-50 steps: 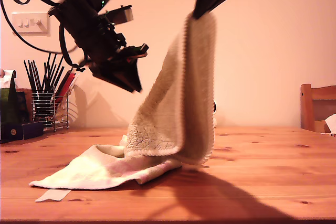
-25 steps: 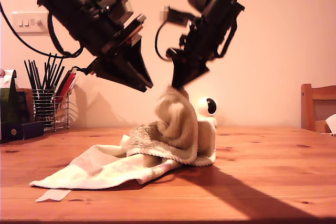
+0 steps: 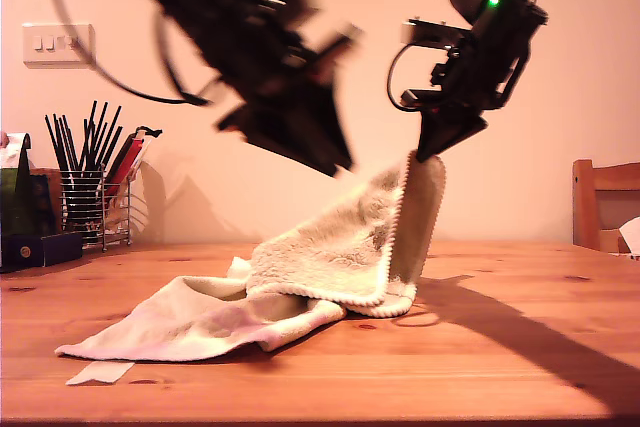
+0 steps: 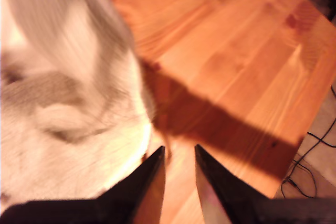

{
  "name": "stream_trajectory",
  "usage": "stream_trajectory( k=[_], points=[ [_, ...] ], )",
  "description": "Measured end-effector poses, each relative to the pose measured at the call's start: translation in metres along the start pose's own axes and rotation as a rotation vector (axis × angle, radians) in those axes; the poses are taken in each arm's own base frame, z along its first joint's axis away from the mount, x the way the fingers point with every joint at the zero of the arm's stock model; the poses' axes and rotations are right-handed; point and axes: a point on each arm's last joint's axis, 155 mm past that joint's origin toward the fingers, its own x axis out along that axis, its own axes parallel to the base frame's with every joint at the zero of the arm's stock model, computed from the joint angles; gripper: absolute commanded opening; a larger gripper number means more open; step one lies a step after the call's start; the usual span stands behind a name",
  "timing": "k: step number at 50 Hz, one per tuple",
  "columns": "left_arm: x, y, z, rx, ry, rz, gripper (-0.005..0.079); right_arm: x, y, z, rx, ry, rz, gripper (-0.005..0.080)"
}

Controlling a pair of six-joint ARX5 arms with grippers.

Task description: Fold the tea towel in front of you. After folding it, place it to the right side.

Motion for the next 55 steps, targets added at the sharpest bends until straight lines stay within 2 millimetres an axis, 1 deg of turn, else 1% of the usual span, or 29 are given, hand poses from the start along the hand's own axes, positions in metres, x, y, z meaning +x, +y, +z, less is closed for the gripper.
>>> stream_trajectory(
  k=[4, 6, 7, 10, 14, 18, 24, 31, 41, 45, 49, 53, 55],
  points=[
    [0.021, 0.002, -0.010, 0.020, 0.023, 0.055, 0.0454, 0.002, 0.011, 0.003, -0.015, -0.003, 0.017, -0.0013],
    [0.031, 0.002, -0.016, 0.029, 0.039, 0.072, 0.0496, 0.002, 0.015, 0.005, -0.022, -0.005, 0.024, -0.0013],
    [0.036, 0.005, -0.020, 0.032, 0.048, 0.091, 0.0503, 0.002, 0.017, 0.005, -0.024, -0.005, 0.026, -0.0013],
    [0.047, 0.012, -0.029, 0.037, 0.069, 0.136, 0.0503, 0.003, 0.022, 0.007, -0.029, -0.008, 0.038, -0.0013],
    [0.055, 0.027, -0.037, 0.046, 0.089, 0.193, 0.0503, 0.003, 0.024, 0.007, -0.031, -0.009, 0.041, -0.0013],
    [0.055, 0.040, -0.042, 0.117, 0.115, 0.241, 0.0503, 0.003, 0.021, 0.006, -0.027, -0.008, 0.037, -0.0013],
    [0.053, 0.051, -0.043, 0.233, 0.138, 0.278, 0.0503, 0.002, 0.015, 0.005, -0.017, -0.009, 0.033, -0.0013],
    [0.053, 0.049, -0.044, 0.372, 0.162, 0.267, 0.0503, 0.000, 0.006, 0.003, -0.007, -0.013, 0.023, -0.0013],
    [0.059, 0.030, -0.050, 0.580, 0.194, 0.220, 0.0503, -0.002, 0.000, 0.003, 0.010, -0.029, 0.045, -0.0013],
    [0.064, 0.026, -0.052, 0.624, 0.199, 0.216, 0.0503, -0.003, -0.003, 0.002, 0.016, -0.031, 0.045, -0.0013],
    [0.072, 0.029, -0.051, 0.650, 0.193, 0.249, 0.0500, -0.003, -0.004, 0.001, 0.018, -0.031, 0.045, -0.0013],
    [0.083, 0.034, -0.057, 0.677, 0.208, 0.278, 0.0500, -0.004, -0.006, 0.001, 0.020, -0.031, 0.045, -0.0013],
    [0.085, 0.036, -0.053, 0.689, 0.196, 0.291, 0.0493, -0.004, -0.004, 0.002, 0.021, -0.035, 0.053, -0.0013]
  ],
)
